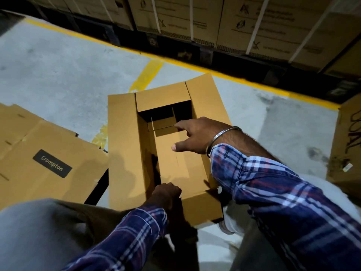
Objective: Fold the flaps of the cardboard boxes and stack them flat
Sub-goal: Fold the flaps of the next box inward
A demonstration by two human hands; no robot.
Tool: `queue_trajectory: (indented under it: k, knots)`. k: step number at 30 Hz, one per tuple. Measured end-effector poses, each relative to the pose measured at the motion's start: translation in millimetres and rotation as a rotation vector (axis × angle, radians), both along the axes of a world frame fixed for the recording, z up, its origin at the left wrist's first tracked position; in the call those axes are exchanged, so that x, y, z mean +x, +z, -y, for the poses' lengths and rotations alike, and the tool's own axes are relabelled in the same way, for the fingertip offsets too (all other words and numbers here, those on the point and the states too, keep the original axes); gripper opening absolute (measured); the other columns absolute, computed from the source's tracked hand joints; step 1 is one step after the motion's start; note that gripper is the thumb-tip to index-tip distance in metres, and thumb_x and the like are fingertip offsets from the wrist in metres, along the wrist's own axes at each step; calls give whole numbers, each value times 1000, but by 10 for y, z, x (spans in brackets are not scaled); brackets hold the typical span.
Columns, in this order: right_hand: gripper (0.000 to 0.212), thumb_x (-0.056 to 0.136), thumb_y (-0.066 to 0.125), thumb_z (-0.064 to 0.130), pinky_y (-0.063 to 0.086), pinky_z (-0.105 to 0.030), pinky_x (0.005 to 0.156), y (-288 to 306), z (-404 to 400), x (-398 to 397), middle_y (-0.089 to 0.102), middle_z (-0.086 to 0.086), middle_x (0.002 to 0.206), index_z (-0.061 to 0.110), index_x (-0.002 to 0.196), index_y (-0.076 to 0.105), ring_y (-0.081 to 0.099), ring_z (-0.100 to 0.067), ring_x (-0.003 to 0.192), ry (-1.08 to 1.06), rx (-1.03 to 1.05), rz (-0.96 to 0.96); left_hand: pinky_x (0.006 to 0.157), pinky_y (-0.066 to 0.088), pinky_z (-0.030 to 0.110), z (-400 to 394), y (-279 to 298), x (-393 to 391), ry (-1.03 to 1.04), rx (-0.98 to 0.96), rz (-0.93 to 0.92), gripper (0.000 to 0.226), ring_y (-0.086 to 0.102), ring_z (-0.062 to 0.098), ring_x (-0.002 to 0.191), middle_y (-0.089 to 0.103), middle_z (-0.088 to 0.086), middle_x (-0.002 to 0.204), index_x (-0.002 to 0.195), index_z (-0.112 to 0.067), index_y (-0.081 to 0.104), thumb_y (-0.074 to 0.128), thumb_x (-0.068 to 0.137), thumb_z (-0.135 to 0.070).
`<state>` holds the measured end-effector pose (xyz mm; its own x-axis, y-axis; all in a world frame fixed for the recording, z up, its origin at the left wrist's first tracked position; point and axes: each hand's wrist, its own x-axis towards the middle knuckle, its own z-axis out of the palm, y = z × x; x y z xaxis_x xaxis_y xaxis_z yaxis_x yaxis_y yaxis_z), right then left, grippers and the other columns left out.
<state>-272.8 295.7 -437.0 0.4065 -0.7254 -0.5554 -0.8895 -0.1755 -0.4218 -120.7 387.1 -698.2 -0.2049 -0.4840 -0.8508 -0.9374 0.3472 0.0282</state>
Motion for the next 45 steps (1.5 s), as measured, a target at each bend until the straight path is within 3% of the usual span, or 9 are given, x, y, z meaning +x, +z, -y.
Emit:
queue_trajectory:
  k: [5,8,11,21,26,31,33,38,45]
  knots:
    - [77,92,63,60,43,-42,110,8,74,-57,40,0,159,36,157,30,44,-25,140,-9,6,2,95,55,44,106,-39,128,507,188,-279,78,66,23,106,71,1,116,109,-21,72,69,67,-87]
    - [76,92,62,60,41,-39,107,16,130,-106,40,1,159,36,157,30,43,-23,141,-12,-21,-12,86,57,40,421,-67,294,800,202,-479,63,72,21,94,75,5,107,108,-16,72,68,82,-73]
    - [76,92,61,62,41,-38,104,-5,166,-105,38,-1,160,38,157,29,44,-25,140,1,-30,-47,91,55,37,886,-56,473,919,-25,-520,40,68,22,98,73,10,113,113,-13,69,72,92,-48]
    - [66,91,63,60,45,-39,101,-495,806,15,49,-5,147,32,148,44,49,-28,132,149,-61,-233,113,39,41,2235,49,839,739,-459,-414,76,42,36,144,40,18,159,159,-7,31,65,99,-41]
    - [78,86,69,60,47,-49,102,-1399,1405,-320,42,-12,146,25,149,38,47,-39,132,46,-119,-394,109,47,47,2451,25,973,711,-543,-486,72,51,37,135,47,18,154,158,-9,33,66,99,-35]
    - [108,79,75,64,48,-49,101,-2202,1512,-472,36,-21,148,16,155,15,48,-44,130,-123,-22,-398,94,51,46,2564,162,1033,574,-962,-463,55,57,37,125,60,15,138,147,-14,47,61,97,-33]
    - [118,79,77,62,47,-48,102,-2433,1522,-408,26,-22,155,16,159,4,45,-44,134,-189,-14,-380,102,47,46,2721,204,1083,528,-1048,-436,63,52,37,133,54,17,147,153,-13,40,61,97,-32]
    - [122,83,79,47,46,-48,103,-2886,1430,-237,22,-23,158,10,160,-8,46,-44,133,-256,-32,-354,125,22,51,3298,176,1180,418,-913,-240,97,5,36,158,-4,14,172,165,-14,4,69,96,-34]
    - [87,90,64,27,53,-49,90,-3131,1329,-155,40,-19,146,9,155,9,57,-42,116,-296,-161,-227,124,5,60,3928,-236,1210,544,-634,-120,105,-10,37,157,-14,-3,172,165,-23,-2,65,93,-59]
